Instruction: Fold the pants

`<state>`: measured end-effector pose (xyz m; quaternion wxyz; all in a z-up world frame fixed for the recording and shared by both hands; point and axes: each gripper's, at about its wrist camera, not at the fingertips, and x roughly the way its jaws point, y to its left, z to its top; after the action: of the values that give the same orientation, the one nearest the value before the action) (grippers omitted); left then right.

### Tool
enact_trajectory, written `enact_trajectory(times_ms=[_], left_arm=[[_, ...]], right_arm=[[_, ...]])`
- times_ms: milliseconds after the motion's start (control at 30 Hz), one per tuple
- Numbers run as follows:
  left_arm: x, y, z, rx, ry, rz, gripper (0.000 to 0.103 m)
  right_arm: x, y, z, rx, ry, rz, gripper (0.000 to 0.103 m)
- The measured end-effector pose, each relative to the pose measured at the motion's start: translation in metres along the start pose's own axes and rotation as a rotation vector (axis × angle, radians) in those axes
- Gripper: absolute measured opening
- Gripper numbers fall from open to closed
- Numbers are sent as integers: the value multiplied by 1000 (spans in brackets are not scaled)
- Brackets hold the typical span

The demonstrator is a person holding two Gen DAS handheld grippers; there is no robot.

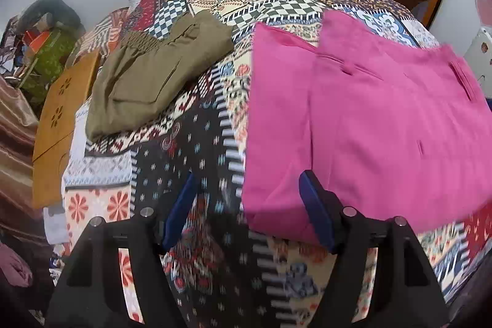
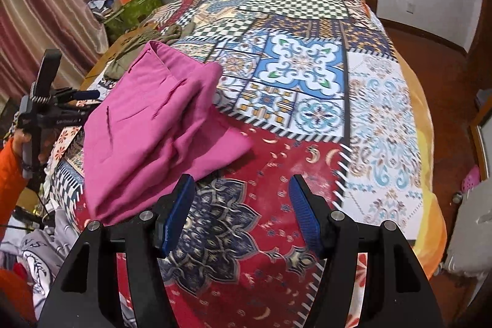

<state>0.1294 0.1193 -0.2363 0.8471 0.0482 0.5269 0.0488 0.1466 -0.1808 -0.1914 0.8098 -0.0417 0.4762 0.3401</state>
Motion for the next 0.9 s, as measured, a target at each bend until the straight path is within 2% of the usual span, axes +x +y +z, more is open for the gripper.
enact_trajectory(times_ms=[133,300,467,500,600,700,833,900], left_arm=[[-7,0,-14,-38,0,-14,71],[-15,0,-29,-107,12,-89,68],[-20,8,-30,-165,15,-136,67],[-22,14,-29,-192,10,-125,67],[-33,24,-22,-212,-31,-81,66],[-50,26,-10,-208,-94,-70,66],[-63,14,11,-173,-161,-83,66],[-60,2,22,-148,-163,-128,66]], right_arm=[[15,12,6,-26,18,23,60],[35,18,13,-68,42,-3,60],[48,8,22,-69,54,-17,60],[48,7,23,-68,53,-13,60],[39,1,29,-77,3,-25,60],[29,-1,35,-78,-47,-31,60],[16,-6,47,-54,-114,-22,60],[15,-7,53,-47,-129,-10,60]])
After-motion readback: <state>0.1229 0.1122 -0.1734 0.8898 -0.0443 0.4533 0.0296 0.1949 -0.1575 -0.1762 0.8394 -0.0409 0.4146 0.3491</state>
